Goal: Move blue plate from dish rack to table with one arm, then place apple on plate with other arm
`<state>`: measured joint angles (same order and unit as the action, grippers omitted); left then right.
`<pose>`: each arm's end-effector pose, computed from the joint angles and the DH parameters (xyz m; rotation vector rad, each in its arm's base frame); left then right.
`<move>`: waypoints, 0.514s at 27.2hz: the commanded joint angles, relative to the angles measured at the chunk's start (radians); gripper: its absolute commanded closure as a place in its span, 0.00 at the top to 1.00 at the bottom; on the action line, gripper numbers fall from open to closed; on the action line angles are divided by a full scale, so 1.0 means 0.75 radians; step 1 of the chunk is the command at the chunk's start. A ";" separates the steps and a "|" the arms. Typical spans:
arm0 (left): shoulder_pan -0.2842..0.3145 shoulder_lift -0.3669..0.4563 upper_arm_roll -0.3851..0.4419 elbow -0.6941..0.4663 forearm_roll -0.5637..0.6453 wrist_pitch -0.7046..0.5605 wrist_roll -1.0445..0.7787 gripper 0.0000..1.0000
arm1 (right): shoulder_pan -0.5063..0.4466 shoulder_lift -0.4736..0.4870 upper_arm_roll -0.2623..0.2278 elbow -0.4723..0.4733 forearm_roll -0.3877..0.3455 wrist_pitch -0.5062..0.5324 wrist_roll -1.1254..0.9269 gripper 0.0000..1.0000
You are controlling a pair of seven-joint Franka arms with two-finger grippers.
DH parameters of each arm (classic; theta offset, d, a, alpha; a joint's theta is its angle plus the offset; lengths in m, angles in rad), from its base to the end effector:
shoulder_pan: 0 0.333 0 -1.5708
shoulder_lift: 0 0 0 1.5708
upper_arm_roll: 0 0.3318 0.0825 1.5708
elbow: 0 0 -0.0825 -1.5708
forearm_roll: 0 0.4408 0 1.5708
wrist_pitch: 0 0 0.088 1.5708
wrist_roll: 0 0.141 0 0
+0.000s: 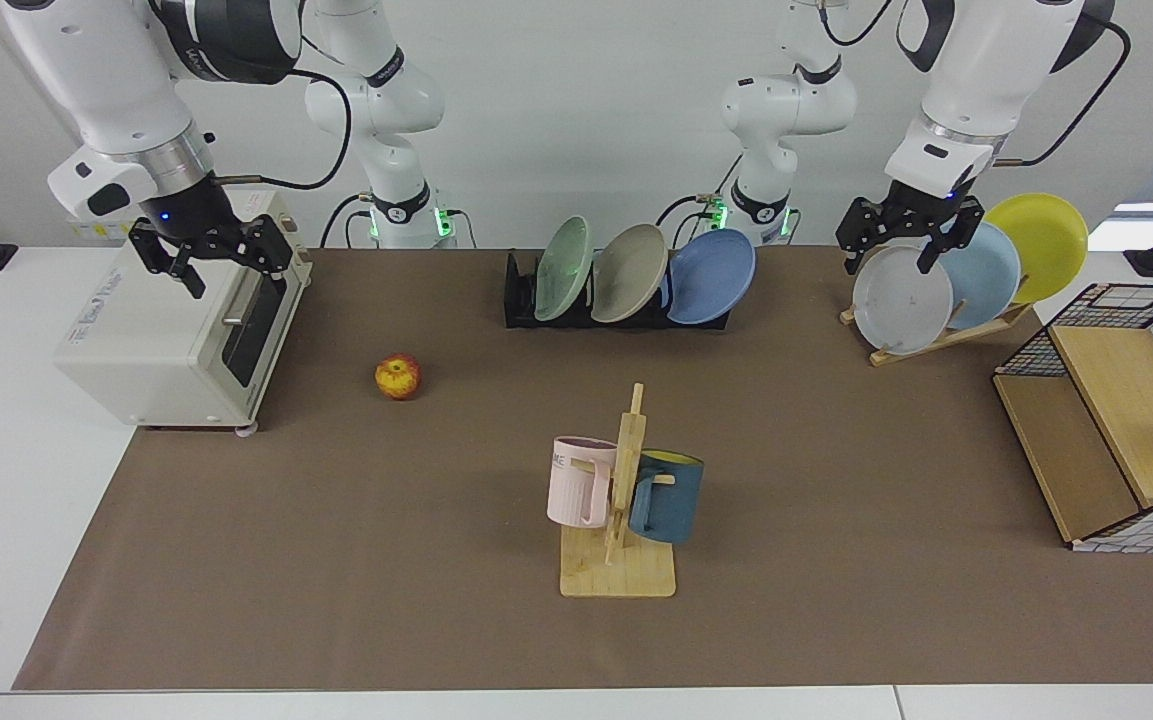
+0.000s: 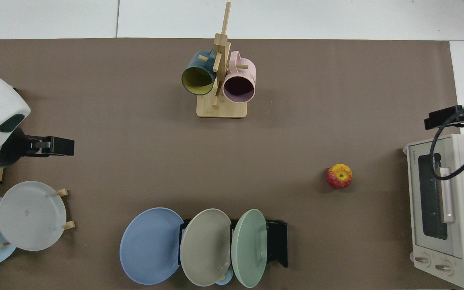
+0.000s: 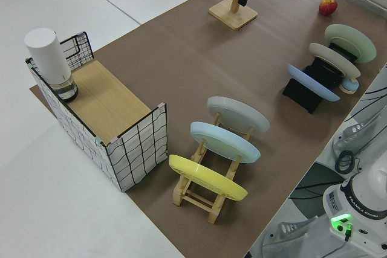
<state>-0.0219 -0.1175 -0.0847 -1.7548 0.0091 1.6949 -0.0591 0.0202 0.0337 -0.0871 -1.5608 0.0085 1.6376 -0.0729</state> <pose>0.5810 -0.0632 0.5893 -3.1251 0.0751 -0.0915 0.6289 -0.0402 0.5969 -3.1383 -0.0090 -0.0683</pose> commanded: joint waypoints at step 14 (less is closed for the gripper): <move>-0.008 0.011 0.013 0.012 -0.014 0.008 0.017 1.00 | -0.002 -0.012 0.004 -0.003 -0.007 -0.005 -0.028 1.00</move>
<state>-0.0219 -0.1161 -0.0842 -1.7548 0.0090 1.6959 -0.0591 0.0202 0.0337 -0.0871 -1.5608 0.0085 1.6376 -0.0729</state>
